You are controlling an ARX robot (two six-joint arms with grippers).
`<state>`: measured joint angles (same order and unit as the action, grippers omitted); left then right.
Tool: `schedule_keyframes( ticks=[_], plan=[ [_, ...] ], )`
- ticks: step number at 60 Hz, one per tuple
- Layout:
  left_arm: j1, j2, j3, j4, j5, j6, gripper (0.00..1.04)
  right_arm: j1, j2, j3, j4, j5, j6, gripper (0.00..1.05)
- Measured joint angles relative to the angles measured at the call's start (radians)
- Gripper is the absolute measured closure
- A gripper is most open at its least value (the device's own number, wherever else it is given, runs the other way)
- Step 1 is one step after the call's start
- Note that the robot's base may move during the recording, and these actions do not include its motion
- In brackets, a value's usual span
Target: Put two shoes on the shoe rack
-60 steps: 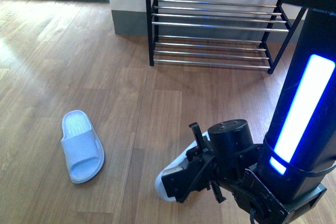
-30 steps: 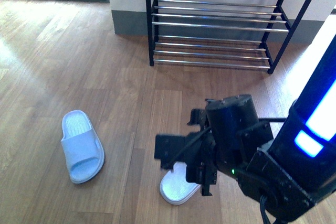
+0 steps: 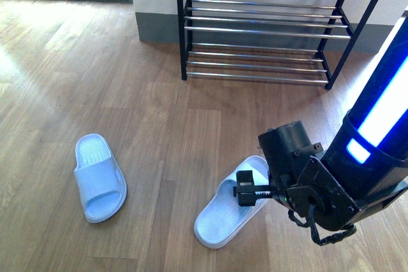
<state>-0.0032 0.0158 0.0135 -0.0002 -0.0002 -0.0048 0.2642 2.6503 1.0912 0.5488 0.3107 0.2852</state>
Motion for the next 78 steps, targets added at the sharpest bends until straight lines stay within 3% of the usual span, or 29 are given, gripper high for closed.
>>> schedule_keyframes(
  ticks=[38,65,78],
  plan=[
    [0.0,0.0,0.0,0.0,0.0,0.0,0.09,-0.01,0.132,0.097,-0.076,-0.129,0.231,0.09],
    [0.0,0.0,0.0,0.0,0.0,0.0,0.09,-0.007,0.227,0.258,-0.103,-0.088,0.272,0.1],
    [0.0,0.0,0.0,0.0,0.0,0.0,0.09,-0.024,0.267,0.283,-0.088,-0.076,0.271,0.45]
  ],
)
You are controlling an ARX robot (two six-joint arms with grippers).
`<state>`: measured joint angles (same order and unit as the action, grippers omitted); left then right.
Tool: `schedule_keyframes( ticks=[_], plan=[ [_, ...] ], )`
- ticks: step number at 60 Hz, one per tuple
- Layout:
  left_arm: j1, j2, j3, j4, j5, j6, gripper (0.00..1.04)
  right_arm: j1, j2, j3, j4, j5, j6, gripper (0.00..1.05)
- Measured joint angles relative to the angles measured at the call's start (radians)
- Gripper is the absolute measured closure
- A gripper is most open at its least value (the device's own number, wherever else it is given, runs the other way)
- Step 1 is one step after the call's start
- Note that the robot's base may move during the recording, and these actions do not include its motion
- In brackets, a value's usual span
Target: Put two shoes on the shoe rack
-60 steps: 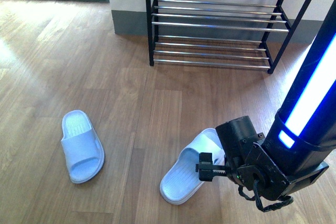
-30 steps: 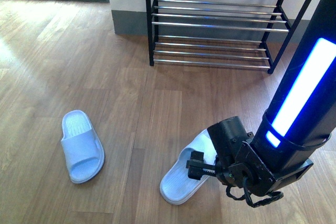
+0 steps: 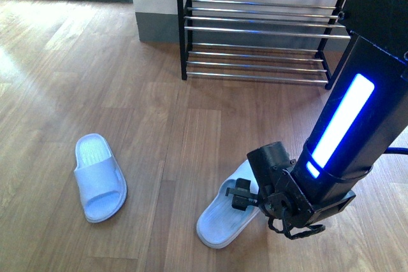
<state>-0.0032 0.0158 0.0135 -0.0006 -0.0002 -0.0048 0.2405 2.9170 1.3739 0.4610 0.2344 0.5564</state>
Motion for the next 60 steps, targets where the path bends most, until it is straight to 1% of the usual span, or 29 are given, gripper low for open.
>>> schedule_keyframes(
  ticks=[3,5,6,8,16,17,20,27,37,41,48,60],
  plan=[
    [0.0,0.0,0.0,0.0,0.0,0.0,0.09,-0.005,0.0,-0.005,0.018,0.0,0.0,0.53],
    [0.0,0.0,0.0,0.0,0.0,0.0,0.09,-0.006,0.0,-0.008,0.028,-0.002,0.0,0.57],
    [0.0,0.0,0.0,0.0,0.0,0.0,0.09,-0.009,-0.001,-0.013,0.039,-0.008,0.0,0.62],
    [0.0,0.0,0.0,0.0,0.0,0.0,0.09,-0.013,-0.005,-0.023,0.052,-0.015,0.0,0.69],
    [0.0,0.0,0.0,0.0,0.0,0.0,0.09,-0.026,-0.023,-0.06,0.093,-0.038,0.0,0.88],
    [0.0,0.0,0.0,0.0,0.0,0.0,0.09,-0.029,-0.031,-0.069,0.099,-0.046,0.0,0.93],
    [0.0,0.0,0.0,0.0,0.0,0.0,0.09,-0.033,-0.053,-0.091,0.117,-0.053,-0.002,1.03],
    [0.0,0.0,0.0,0.0,0.0,0.0,0.09,-0.039,-0.116,-0.151,0.154,-0.066,-0.024,1.03],
    [0.0,0.0,0.0,0.0,0.0,0.0,0.09,-0.052,-0.272,-0.302,0.236,-0.087,-0.084,1.03],
    [0.0,0.0,0.0,0.0,0.0,0.0,0.09,-0.057,-0.352,-0.375,0.273,-0.085,-0.136,1.03],
    [0.0,0.0,0.0,0.0,0.0,0.0,0.09,-0.071,-0.56,-0.562,0.352,-0.095,-0.269,1.03],
    [0.0,0.0,0.0,0.0,0.0,0.0,0.09,-0.099,-0.853,-0.79,0.365,-0.128,-0.372,1.03]
  ],
)
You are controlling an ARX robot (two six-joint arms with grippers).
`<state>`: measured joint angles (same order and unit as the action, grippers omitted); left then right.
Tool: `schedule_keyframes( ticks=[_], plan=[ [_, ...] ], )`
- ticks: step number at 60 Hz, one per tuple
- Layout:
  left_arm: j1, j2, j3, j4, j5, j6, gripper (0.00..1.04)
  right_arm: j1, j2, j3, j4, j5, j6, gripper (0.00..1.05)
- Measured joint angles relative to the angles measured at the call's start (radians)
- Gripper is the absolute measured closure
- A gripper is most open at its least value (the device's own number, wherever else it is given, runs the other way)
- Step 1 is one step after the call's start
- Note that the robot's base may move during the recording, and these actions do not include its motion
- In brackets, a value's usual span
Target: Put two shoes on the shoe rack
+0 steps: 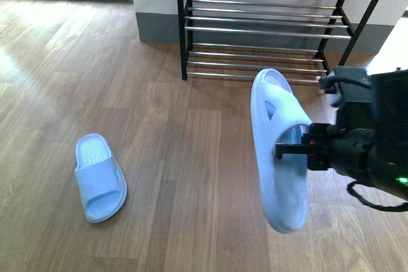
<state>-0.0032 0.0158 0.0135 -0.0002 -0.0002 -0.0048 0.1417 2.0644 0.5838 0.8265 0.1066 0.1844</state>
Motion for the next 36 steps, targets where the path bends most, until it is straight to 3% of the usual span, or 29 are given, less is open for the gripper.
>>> schedule_keyframes(
  ticks=[23,36],
  plan=[
    [0.0,0.0,0.0,0.0,0.0,0.0,0.09,0.013,-0.446,-0.241,-0.044,0.005,-0.023,1.03],
    [0.0,0.0,0.0,0.0,0.0,0.0,0.09,0.015,-0.5,-0.258,-0.048,0.006,-0.025,1.03]
  ],
)
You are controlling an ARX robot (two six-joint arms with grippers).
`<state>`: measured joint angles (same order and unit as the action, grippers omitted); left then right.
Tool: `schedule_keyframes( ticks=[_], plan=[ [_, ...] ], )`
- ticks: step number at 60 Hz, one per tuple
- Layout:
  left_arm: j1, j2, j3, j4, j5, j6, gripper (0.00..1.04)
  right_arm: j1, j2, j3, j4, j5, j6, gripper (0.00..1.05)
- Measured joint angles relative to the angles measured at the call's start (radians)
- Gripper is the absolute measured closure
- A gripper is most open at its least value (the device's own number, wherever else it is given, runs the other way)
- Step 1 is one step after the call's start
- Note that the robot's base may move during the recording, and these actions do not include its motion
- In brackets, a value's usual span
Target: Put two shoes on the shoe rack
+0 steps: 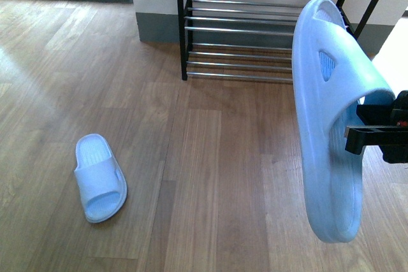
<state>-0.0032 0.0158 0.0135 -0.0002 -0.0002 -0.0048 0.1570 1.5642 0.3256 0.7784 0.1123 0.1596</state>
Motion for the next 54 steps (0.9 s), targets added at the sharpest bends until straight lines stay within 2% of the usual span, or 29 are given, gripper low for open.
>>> schedule_keyframes(
  ticks=[54],
  plan=[
    [0.0,0.0,0.0,0.0,0.0,0.0,0.09,0.0,0.0,-0.005,-0.001,0.0,0.0,1.03]
  ],
)
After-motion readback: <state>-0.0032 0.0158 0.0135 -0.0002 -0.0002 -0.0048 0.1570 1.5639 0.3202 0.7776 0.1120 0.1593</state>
